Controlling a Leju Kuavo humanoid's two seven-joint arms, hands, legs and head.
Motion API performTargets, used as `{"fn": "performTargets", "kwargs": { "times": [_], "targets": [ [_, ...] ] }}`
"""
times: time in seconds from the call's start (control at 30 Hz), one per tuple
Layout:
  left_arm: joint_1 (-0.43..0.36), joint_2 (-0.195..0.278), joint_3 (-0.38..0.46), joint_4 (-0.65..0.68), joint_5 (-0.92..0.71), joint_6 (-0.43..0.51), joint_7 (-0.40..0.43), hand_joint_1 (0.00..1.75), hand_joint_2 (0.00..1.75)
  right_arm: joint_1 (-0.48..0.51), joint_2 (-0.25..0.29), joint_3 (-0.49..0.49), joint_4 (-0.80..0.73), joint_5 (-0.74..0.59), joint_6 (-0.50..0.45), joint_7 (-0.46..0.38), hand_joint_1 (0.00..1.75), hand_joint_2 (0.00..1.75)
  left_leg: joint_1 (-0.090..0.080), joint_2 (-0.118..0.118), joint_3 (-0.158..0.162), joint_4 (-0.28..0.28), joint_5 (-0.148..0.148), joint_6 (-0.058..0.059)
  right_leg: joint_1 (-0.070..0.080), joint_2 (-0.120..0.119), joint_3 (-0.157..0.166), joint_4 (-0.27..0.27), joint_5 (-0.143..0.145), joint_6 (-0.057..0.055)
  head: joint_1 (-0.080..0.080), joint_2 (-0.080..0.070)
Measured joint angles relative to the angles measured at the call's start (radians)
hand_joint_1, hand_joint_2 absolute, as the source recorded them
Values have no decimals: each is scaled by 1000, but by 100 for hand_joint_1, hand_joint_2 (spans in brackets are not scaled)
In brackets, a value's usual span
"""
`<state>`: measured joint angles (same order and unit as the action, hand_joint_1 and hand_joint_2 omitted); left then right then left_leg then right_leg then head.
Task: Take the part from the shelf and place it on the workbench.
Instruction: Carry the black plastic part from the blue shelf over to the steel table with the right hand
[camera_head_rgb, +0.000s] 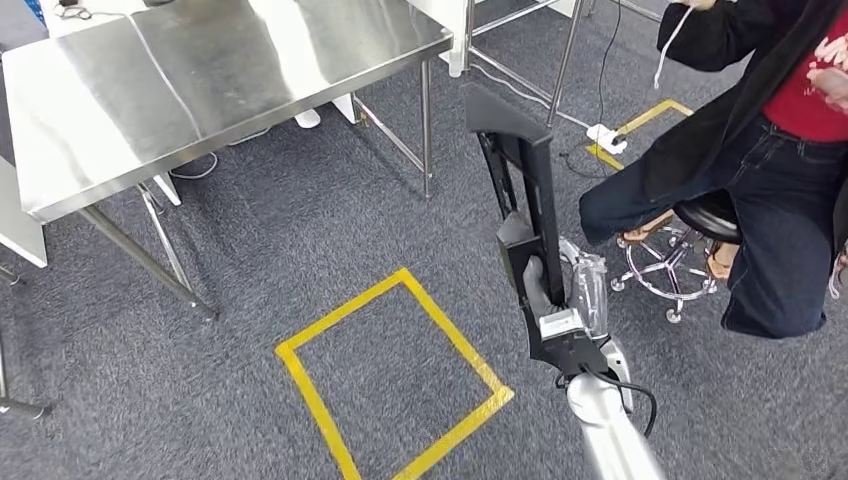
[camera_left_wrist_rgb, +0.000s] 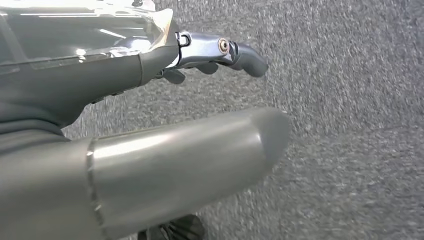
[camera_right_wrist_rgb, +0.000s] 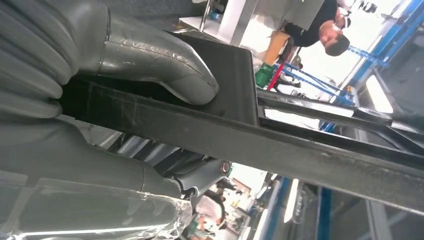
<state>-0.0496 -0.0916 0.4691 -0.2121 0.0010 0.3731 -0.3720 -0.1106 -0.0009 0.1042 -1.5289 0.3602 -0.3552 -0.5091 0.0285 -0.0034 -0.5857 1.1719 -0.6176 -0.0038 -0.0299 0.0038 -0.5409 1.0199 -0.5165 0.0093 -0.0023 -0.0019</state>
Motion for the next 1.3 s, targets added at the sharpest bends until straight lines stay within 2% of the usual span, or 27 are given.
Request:
{"fn": "performTargets", "kwargs": {
  "times": [0.07,0.1,0.17,0.2,0.23,0.27,0.3,0.37,0.43,0.5,0.53,0.6,0.63,0.67,0.73,0.77,0.8,0.83,0.87,0.97,1.0,1.07,1.1,1.13,1.17,1.23,1.3],
  "targets": [
    [5,-1,0,0,0,0,0,0,0,-1,1,1,2,0,1,-1,175,175,-3,1,-123,128,3,8,11,0,38,-9,-27,-6,-1,0],
    [9,-2,0,0,0,0,0,0,0,0,1,1,3,1,2,-1,175,175,-7,1,-166,141,42,16,17,1,63,-15,-43,-9,0,0],
    [15,-4,0,1,0,0,0,0,0,0,2,2,5,1,3,-1,175,175,-19,-1,-192,43,185,47,32,3,122,-35,-74,-14,-1,0],
    [17,-3,1,1,0,0,0,0,0,1,2,2,7,0,4,-1,175,175,-27,-2,-185,-21,249,68,33,4,152,-52,-88,-16,1,0],
    [18,-3,1,2,0,0,0,0,0,-1,2,2,9,0,5,-3,175,175,-37,-2,-170,-70,291,89,37,5,177,-72,-98,-14,6,0],
    [19,-2,2,2,0,0,0,0,0,-3,2,3,13,-1,6,-3,175,175,-49,-2,-153,-98,305,105,32,6,200,-93,-105,-9,9,0],
    [19,1,2,1,0,1,-1,0,0,-5,3,4,15,-1,8,-3,175,175,-59,-1,-132,-109,292,120,27,6,221,-111,-108,-2,9,0],
    [14,7,3,-3,0,1,-3,0,0,-12,5,8,17,-1,10,-4,175,175,-74,-5,-67,-163,252,138,24,5,234,-97,-88,31,3,0],
    [9,8,5,-6,0,1,-4,0,0,-19,5,11,19,-1,10,-6,175,175,-72,-11,6,-226,216,147,25,5,171,31,-41,60,-3,-1],
    [8,5,6,-6,0,0,-5,0,0,-23,3,13,23,-2,11,-9,175,175,-59,-14,66,-257,183,140,22,7,48,191,-37,56,-3,-1],
    [8,3,7,-6,0,-1,-4,0,0,-23,2,13,26,-3,11,-10,175,175,-52,-17,96,-263,162,133,20,8,-14,237,-65,46,-2,-1],
    [12,-5,7,-5,0,-2,-4,0,0,-23,0,14,33,-4,11,-11,175,175,-36,-23,159,-270,114,107,11,7,-110,245,-138,37,1,0],
    [14,-8,8,-5,-1,-2,-5,0,0,-23,-1,14,35,-5,11,-11,175,175,-27,-26,193,-271,87,92,3,5,-142,215,-153,48,2,0],
    [16,-11,8,-4,-2,-2,-5,0,0,-23,-3,14,37,-5,11,-11,175,175,-17,-30,227,-270,57,76,-6,1,-167,166,-132,73,3,0],
    [20,-11,12,-3,-6,-4,-6,0,0,-17,-6,13,41,-6,11,-12,175,175,-7,-34,283,-261,-4,47,-21,-25,-197,66,39,138,8,-1],
    [20,-10,14,-2,-9,-4,-5,0,0,-13,-7,13,42,-6,10,-11,175,175,-7,-36,297,-254,-29,35,-23,-35,-203,42,120,145,9,-1],
    [20,-6,15,-2,-11,-5,-5,0,0,-9,-7,13,40,-5,8,-10,175,175,-9,-35,304,-247,-49,26,-28,-43,-207,39,174,134,8,-1],
    [18,-4,16,-2,-15,-6,-5,0,0,-6,-8,11,35,-5,5,-9,175,175,-8,-33,312,-236,-57,19,-32,-43,-210,46,180,109,6,-1],
    [14,-2,16,-3,-17,-7,-5,0,0,-3,-8,9,27,-4,1,-8,175,175,-7,-30,310,-219,-48,12,-37,-38,-206,56,166,87,3,0],
    [6,0,16,-5,-22,-11,-6,0,0,14,-10,-1,4,-2,-9,-10,175,175,-5,-15,258,-52,-6,7,-42,-27,-168,37,134,62,-5,0],
    [6,0,16,-4,-23,-14,-6,0,0,23,-10,-4,1,0,-10,-10,175,175,-6,-8,220,16,-31,10,-42,-23,-144,22,126,56,-7,0],
    [8,0,17,-3,-28,-19,-6,0,0,41,-11,-10,-6,2,-13,-8,175,175,-8,-1,143,88,-133,12,-40,-18,-93,-13,114,50,-9,0],
    [10,0,17,-2,-29,-20,-6,0,0,47,-11,-13,-12,4,-14,-8,175,175,-8,0,108,88,-173,11,-39,-15,-69,-26,107,47,-9,0],
    [12,0,17,-2,-31,-21,-6,0,0,50,-11,-17,-21,5,-16,-7,175,175,-7,0,79,68,-179,10,-39,-12,-49,-36,100,46,-9,0],
    [14,0,17,-1,-33,-22,-6,0,0,52,-11,-21,-31,6,-18,-6,175,175,-3,0,56,30,-145,8,-39,-9,-32,-42,92,47,-8,0],
    [18,-2,19,1,-35,-24,-6,0,0,60,-11,-31,-52,7,-23,-4,175,175,8,3,24,-82,5,1,-38,-6,-8,-43,74,54,-10,0],
    [21,-4,23,5,-36,-25,-7,0,0,73,-13,-40,-74,9,-28,-2,175,175,14,11,1,-148,113,-2,-29,-1,1,-37,56,70,-12,0]
  ]
}}
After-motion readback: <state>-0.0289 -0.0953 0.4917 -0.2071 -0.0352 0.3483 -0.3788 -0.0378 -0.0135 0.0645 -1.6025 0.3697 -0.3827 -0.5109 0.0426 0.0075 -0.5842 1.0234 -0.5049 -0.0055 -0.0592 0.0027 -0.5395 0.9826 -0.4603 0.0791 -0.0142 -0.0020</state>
